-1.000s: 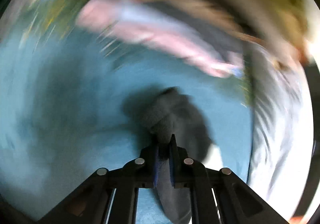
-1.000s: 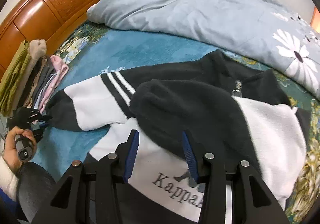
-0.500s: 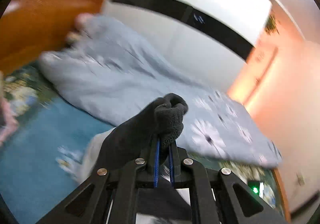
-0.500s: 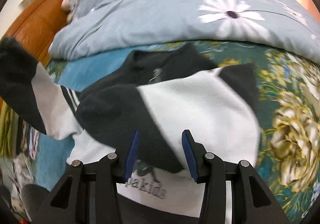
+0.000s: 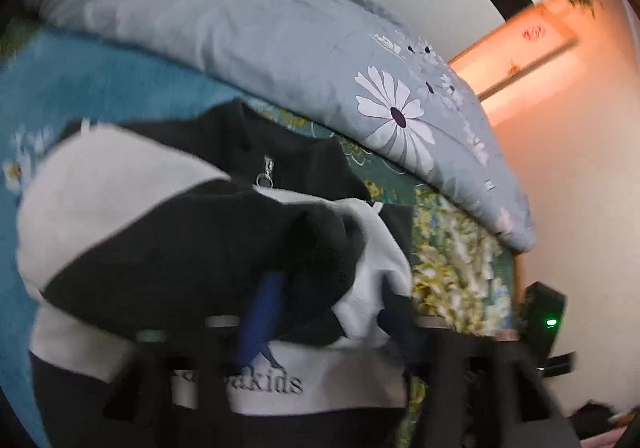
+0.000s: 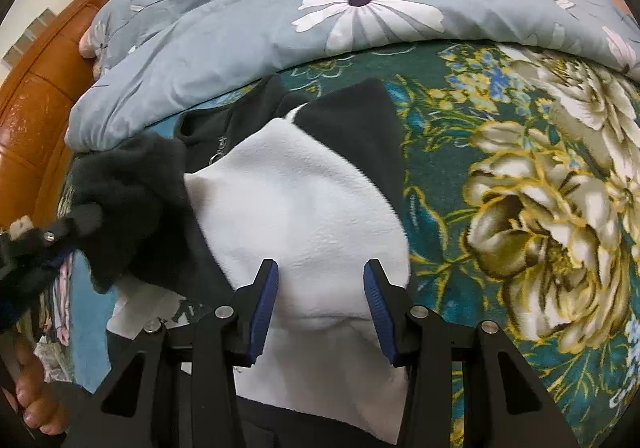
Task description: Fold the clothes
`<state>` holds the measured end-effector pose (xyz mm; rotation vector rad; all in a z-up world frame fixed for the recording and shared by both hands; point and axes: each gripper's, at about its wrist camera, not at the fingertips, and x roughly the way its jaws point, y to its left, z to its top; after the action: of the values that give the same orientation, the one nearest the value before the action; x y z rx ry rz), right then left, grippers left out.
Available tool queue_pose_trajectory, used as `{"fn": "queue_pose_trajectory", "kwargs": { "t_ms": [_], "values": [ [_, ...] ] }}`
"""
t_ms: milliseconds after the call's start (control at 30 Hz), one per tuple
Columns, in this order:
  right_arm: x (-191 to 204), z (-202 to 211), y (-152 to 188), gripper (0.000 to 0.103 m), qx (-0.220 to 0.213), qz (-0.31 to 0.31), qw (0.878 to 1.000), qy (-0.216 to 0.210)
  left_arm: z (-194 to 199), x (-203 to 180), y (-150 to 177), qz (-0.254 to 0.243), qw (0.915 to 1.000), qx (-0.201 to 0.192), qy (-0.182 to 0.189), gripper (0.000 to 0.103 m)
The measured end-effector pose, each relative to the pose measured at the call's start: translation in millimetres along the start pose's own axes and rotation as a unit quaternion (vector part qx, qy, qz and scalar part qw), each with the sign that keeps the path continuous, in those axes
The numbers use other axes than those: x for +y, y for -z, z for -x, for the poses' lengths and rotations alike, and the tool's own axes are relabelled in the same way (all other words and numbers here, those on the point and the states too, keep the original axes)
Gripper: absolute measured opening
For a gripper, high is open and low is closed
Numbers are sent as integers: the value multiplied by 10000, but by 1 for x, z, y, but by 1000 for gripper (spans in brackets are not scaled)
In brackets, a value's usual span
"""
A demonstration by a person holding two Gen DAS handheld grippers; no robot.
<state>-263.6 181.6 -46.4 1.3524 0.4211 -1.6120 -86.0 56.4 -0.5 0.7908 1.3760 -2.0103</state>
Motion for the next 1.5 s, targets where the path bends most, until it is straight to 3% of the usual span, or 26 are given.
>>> {"fn": "queue_pose_trajectory", "kwargs": {
  "t_ms": [100,200,233,333,500,567,600,667,733,900,1000,1067,1167,1333,1433,1500],
  "values": [
    [7,-1,0,46,10,127,9999,-88,25,27,2,336,9987,-95,376,68],
    [14,2,-1,46,12,246,9993,-270,60,71,4,597,9967,-541,48,71],
    [17,3,0,46,18,297,9988,-394,70,89,5,782,9945,-665,-223,71],
    [26,2,0,61,79,463,9962,-729,95,156,18,1671,9776,-952,-857,71],
    [52,-37,11,62,571,673,9919,-910,114,226,53,3213,9361,-1208,-763,69],
    [57,-52,15,61,660,582,9940,-648,123,228,56,3332,9307,-1448,-431,71],
    [59,-55,15,60,653,502,9950,-562,125,225,56,3269,9323,-1478,-459,71],
    [65,-52,15,24,598,410,9959,-538,128,220,55,3151,9354,-1526,-491,71],
    [79,-40,14,20,434,641,9958,-481,127,217,54,3075,9388,-1488,-435,71],
    [103,32,3,19,-632,1322,9869,-675,124,221,56,3082,9409,-1377,-288,71],
    [85,53,-6,19,-991,1262,9862,-418,121,225,57,3194,9388,-1284,-70,71],
    [61,33,-9,19,-896,1115,9896,125,121,225,59,3212,9393,-1201,-97,71],
    [24,-24,-5,19,-100,931,9901,1049,122,226,62,3233,9399,-1084,-165,71],
    [11,-29,3,19,-88,730,9929,936,123,223,63,3226,9403,-1080,-77,71],
    [20,-22,1,20,-84,858,9913,989,120,214,61,3001,9490,-942,-220,71],
    [24,-12,6,25,-208,907,9904,1024,119,207,60,2829,9547,-853,-349,71]
  ]
}}
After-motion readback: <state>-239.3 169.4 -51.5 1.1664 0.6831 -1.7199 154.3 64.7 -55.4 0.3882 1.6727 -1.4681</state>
